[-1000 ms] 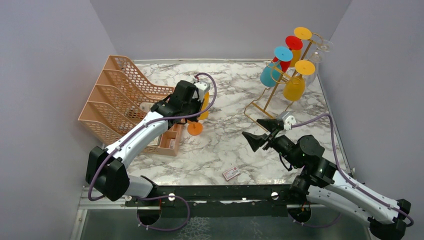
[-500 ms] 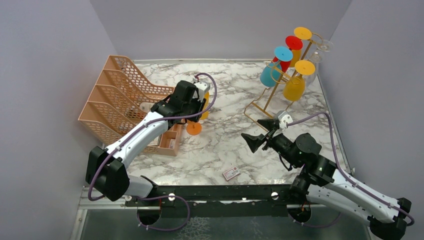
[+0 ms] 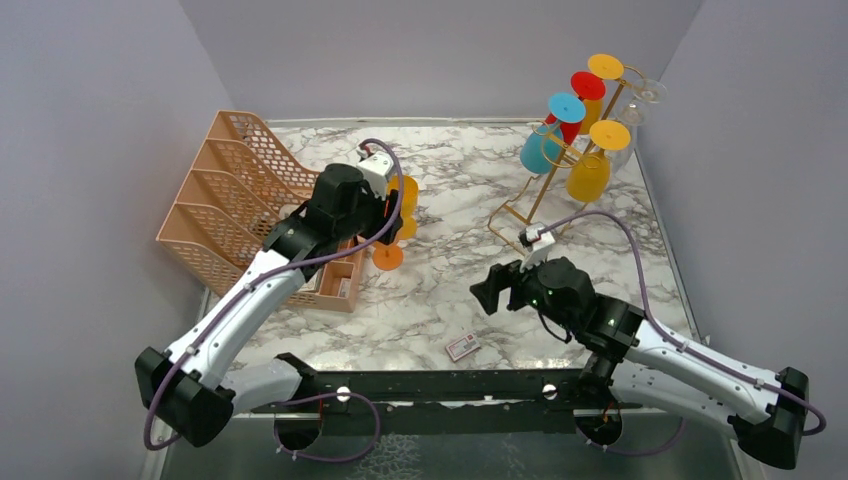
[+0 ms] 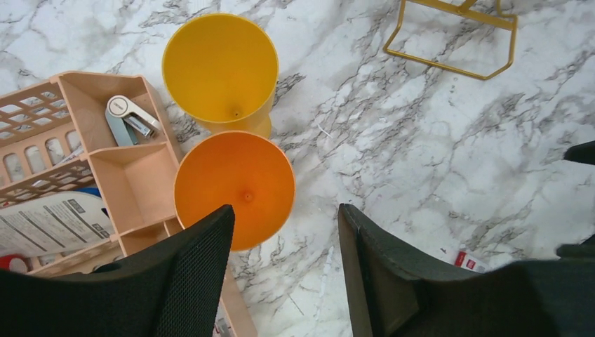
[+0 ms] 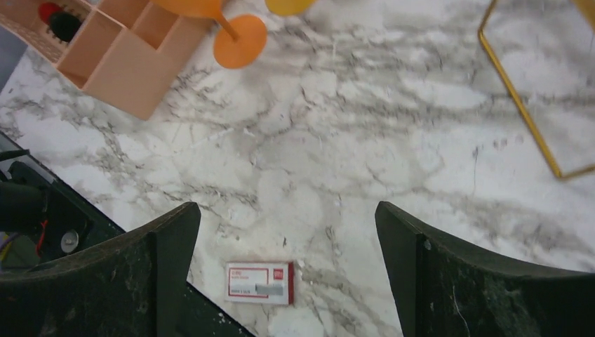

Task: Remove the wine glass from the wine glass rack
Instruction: Place the wine glass at the center of the board, then pick up the wine glass from the wine rack.

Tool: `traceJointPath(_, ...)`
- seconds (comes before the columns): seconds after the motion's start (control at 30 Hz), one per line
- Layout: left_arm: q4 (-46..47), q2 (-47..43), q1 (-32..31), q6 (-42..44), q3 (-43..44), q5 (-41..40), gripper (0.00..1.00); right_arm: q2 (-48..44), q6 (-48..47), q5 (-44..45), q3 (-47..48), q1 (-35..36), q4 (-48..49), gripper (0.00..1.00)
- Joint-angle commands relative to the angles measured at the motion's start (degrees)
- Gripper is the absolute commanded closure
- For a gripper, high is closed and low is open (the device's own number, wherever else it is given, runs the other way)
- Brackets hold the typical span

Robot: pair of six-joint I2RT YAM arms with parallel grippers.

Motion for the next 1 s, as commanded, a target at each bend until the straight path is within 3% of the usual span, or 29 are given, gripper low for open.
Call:
traceJointPath(0.0, -0.3, -6.1, -0.3, -3.8, -2.4, 1.2, 0.38, -4.0, 16.7, 4.9, -5.2, 0.2, -7.9, 0.02)
traceJointPath(0.17, -0.2, -11.8, -0.3, -6.6, -5.2, 2.0, 0.32, -5.6, 20.0, 3.9, -8.9, -0.4, -4.7, 0.03)
traceJointPath(0.27, -0.4, -14.4, -0.2, -7.6, -6.5, 1.7, 0.28, -2.3, 20.3, 0.0, -7.5, -5.3, -5.9, 0.03)
traceJointPath(0.47, -0.6, -18.5, -0.2, -9.4, -8.8, 1.4, 0.15, 4.1, 16.5, -37.3, -9.1, -38.6, 0.4, 0.04)
traceJointPath(0.6, -1.9, -20.9, -0.2, -8.9, -9.4, -0.3, 0.01, 2.7, 15.1, -40.2, -6.1, -49.6, -2.3, 0.04)
traceJointPath(0.7, -2.0, -22.8, -0.3, -8.8, -10.6, -4.3, 0.01, 1.9, 15.4, -32.7, -2.3, -53.3, -6.4, 0.03)
traceJointPath(0.87, -2.1, -27.2, -0.3, -7.8, -13.4, -11.6, 0.01, 0.7, 23.5, -4.7, 5.4, -53.8, -17.4, 0.00)
traceJointPath(0.97, -2.0, -30.9, -0.2, -7.1, -16.0, -16.2, 0.01, -0.3, 22.3, 4.7, 11.0, -53.8, -20.2, 0.00)
